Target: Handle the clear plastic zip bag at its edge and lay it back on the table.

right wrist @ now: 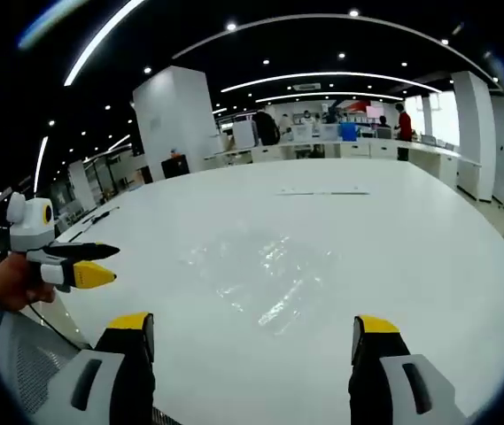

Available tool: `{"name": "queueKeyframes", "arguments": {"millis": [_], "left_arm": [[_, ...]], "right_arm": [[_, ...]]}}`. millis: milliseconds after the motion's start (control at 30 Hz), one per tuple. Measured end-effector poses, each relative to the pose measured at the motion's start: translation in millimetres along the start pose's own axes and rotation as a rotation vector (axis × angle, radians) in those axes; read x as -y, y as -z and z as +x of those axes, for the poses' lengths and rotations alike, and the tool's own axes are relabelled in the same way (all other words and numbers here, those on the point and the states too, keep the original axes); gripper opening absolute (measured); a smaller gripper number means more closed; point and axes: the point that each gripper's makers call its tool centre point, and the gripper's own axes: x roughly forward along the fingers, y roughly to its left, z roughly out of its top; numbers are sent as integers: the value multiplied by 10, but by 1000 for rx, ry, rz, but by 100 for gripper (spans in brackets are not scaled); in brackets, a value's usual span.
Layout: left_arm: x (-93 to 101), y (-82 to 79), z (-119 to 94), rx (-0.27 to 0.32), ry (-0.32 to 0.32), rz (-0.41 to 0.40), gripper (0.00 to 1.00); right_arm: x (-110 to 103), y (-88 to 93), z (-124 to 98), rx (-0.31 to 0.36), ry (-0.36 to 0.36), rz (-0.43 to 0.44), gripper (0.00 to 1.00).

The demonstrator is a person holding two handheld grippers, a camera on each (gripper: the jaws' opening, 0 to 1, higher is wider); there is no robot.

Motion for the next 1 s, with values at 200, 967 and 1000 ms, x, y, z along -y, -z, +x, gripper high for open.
{"name": "queueKeyframes", "arguments": {"millis": [200,967,1000], "left_arm": [[7,-16,5,11,4,5,87],[29,2,-6,-3,5,2,86],[28,4,-6,-4,4,2,86]], "right_arm": [[-6,-8,-3,2,-1,-2,93],[-10,17,11,-8,-4,2,91],[-9,20,14,-9,-4,1,91]]}}
